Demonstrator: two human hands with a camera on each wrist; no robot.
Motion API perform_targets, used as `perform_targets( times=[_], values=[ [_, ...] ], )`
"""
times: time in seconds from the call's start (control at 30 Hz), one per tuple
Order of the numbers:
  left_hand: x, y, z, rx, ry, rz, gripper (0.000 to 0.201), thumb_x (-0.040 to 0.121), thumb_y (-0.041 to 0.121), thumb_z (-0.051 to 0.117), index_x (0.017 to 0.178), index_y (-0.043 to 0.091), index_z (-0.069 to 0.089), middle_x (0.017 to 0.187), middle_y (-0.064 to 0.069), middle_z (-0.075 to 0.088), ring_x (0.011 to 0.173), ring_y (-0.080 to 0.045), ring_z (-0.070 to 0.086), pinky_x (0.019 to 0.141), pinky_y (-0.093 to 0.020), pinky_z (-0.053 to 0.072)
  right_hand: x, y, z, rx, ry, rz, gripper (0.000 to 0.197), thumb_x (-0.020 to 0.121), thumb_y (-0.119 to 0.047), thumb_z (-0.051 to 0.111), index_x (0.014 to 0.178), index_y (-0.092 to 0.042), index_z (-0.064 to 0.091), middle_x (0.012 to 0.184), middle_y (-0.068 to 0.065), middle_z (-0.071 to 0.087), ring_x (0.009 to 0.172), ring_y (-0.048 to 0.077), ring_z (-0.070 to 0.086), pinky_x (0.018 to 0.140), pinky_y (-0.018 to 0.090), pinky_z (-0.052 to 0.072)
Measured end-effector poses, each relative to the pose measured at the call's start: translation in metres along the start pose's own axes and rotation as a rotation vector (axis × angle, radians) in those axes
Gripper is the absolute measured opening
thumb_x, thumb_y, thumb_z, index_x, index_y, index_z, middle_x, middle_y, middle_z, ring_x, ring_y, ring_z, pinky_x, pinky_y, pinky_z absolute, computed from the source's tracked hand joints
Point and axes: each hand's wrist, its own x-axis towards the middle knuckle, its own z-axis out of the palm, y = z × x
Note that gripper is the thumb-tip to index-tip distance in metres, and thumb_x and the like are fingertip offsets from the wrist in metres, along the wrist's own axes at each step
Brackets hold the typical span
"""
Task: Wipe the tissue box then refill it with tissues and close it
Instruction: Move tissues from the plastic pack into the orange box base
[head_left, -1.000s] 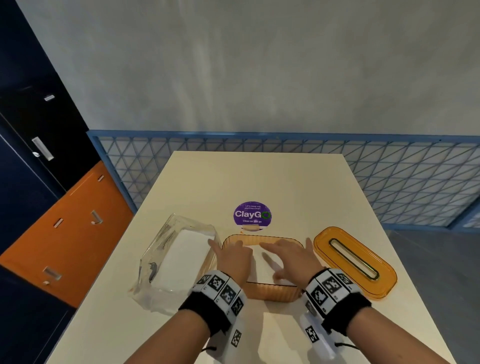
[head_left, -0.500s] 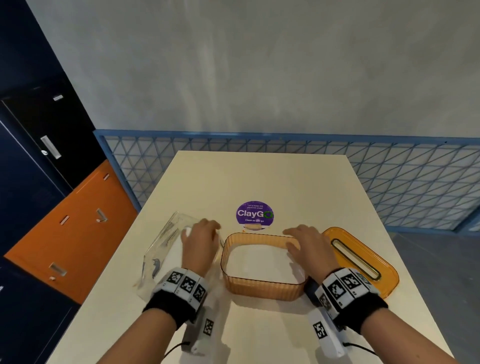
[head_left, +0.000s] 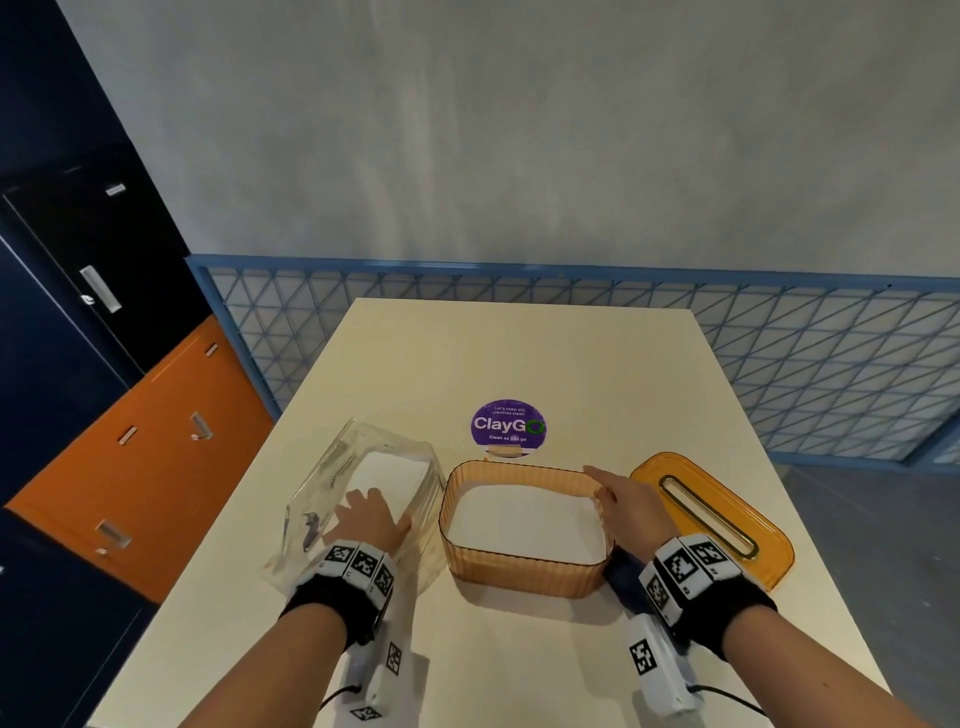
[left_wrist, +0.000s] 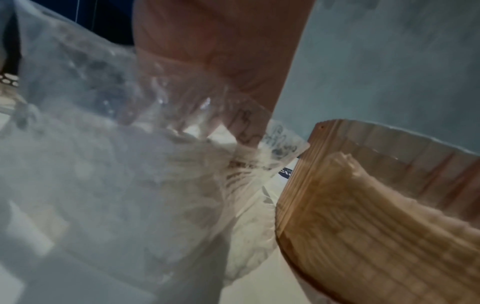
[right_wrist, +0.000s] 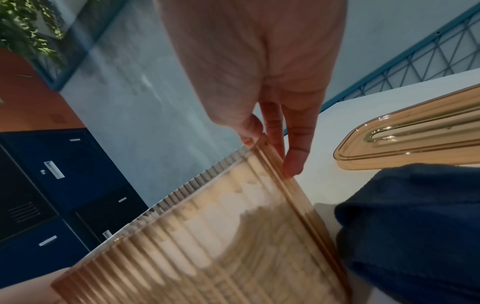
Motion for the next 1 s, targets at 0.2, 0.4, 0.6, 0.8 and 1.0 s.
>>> perform_targets(
  times=[0.2,0.4,0.6,0.8,1.0],
  values=[
    [0.003,-0.001,-0.003,-0.056,0.012,0.049,0.051,0.097,0.048,0.035,0.129,0.008,0.043,0.134,-0.014,0.043,0.126,-0.031,0.044,0.102,-0.042,0.041,0.0,-0.002,-0.002,-0.017,-0.009,-0.006,0.044,0.097,-0.003,0.033,0.137,-0.016,0.046,0.13,0.013,0.059,0.115,0.026,0.056,0.097,0.027,0.042],
    [0.002,0.001,-0.003,-0.092,0.017,0.036,0.048,0.098,0.044,0.034,0.13,0.009,0.042,0.135,-0.016,0.041,0.126,-0.033,0.043,0.103,-0.043,0.041,0.0,-0.002,-0.003,-0.03,-0.029,-0.005,0.045,0.097,-0.003,0.033,0.139,-0.016,0.044,0.134,0.013,0.056,0.117,0.027,0.055,0.1,0.029,0.041],
    [-0.008,0.006,-0.004,0.037,0.009,0.039,0.036,0.094,0.016,0.04,0.129,0.012,0.036,0.131,-0.013,0.04,0.12,-0.031,0.044,0.097,-0.043,0.046,0.001,-0.002,-0.003,-0.052,-0.04,-0.006,0.045,0.098,-0.003,0.033,0.14,-0.016,0.042,0.134,0.014,0.056,0.119,0.027,0.054,0.102,0.03,0.042],
    [-0.013,0.003,-0.035,0.073,0.103,0.09,0.03,0.096,0.008,0.038,0.125,0.01,0.045,0.127,-0.01,0.052,0.116,-0.025,0.055,0.094,-0.036,0.047,0.002,0.0,-0.007,-0.066,-0.075,-0.011,0.044,0.098,-0.006,0.034,0.14,-0.019,0.041,0.141,0.01,0.049,0.125,0.024,0.05,0.104,0.027,0.037],
    [-0.05,0.01,-0.085,-0.179,0.455,0.157,0.025,0.091,0.003,0.042,0.11,0.008,0.059,0.103,-0.013,0.066,0.095,-0.031,0.062,0.067,-0.033,0.042,0.007,-0.018,-0.026,-0.01,0.059,-0.047,0.036,0.098,-0.022,0.041,0.132,-0.017,0.052,0.123,0.012,0.061,0.108,0.024,0.058,0.093,0.03,0.043]
  ],
)
